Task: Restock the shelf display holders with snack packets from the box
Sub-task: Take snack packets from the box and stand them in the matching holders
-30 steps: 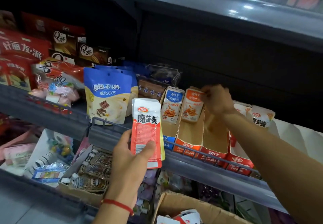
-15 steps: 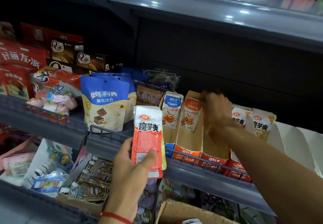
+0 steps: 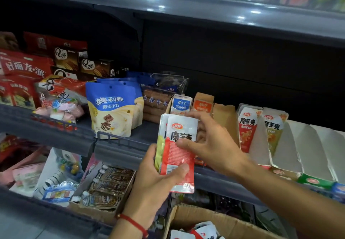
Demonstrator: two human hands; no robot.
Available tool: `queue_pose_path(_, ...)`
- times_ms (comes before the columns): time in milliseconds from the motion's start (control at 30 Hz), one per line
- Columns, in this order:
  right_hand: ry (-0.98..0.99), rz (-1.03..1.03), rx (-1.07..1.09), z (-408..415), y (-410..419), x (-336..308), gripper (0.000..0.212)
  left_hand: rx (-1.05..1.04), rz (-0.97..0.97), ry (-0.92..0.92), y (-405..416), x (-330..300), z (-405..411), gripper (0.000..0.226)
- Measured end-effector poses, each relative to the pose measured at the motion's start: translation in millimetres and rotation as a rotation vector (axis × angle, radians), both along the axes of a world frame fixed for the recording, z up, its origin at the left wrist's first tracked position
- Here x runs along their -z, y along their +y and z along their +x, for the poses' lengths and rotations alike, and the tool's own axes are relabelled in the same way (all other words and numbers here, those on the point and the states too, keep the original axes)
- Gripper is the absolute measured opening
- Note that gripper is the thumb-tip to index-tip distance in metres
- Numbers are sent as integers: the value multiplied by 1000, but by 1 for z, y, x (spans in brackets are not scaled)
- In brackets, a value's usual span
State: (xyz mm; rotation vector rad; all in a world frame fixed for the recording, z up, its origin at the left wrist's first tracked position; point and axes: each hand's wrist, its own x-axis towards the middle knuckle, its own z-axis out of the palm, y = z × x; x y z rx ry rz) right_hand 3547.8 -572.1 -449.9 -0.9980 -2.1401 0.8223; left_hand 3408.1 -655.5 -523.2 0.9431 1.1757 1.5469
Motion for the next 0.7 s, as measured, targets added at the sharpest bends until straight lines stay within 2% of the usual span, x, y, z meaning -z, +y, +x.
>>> queue_pose_path(67, 69, -41, 49, 12, -3, 3, 64, 47, -9, -82, -3, 0, 9, 43)
queue_pose_path(167, 31, 17, 112, 33, -9, 4, 68, 98, -28, -204, -6, 1, 18, 40)
queue_pose_path(267, 19, -23, 37, 57, -15, 0, 55, 94, -42, -216, -7, 4, 24, 47)
queue_pose_path(367, -113, -8, -123, 85, -20, -9, 31, 84, -58, -218, -6, 7, 28, 56)
queue_pose_path(400, -186, -13, -160, 94, -22, -12, 30, 96, -64, -222, -6, 7, 29, 55)
queue_pose_path(467, -315, -45, -184, 109, -27, -16, 42, 136, -80, -238, -6, 8, 30, 54)
queue_pose_path(500, -370, 11, -167, 115, -28, -18, 45, 162, -86, -247, -6, 8, 32, 53)
queue_pose_path(567, -428, 259, -90, 124, -27, -19, 38, 210, -98, -246, -6, 8, 36, 53)
queue_pose_path(700, -345, 482, 26, 143, -18, -35, 14, 207, -77, -231, -7, 7, 39, 52)
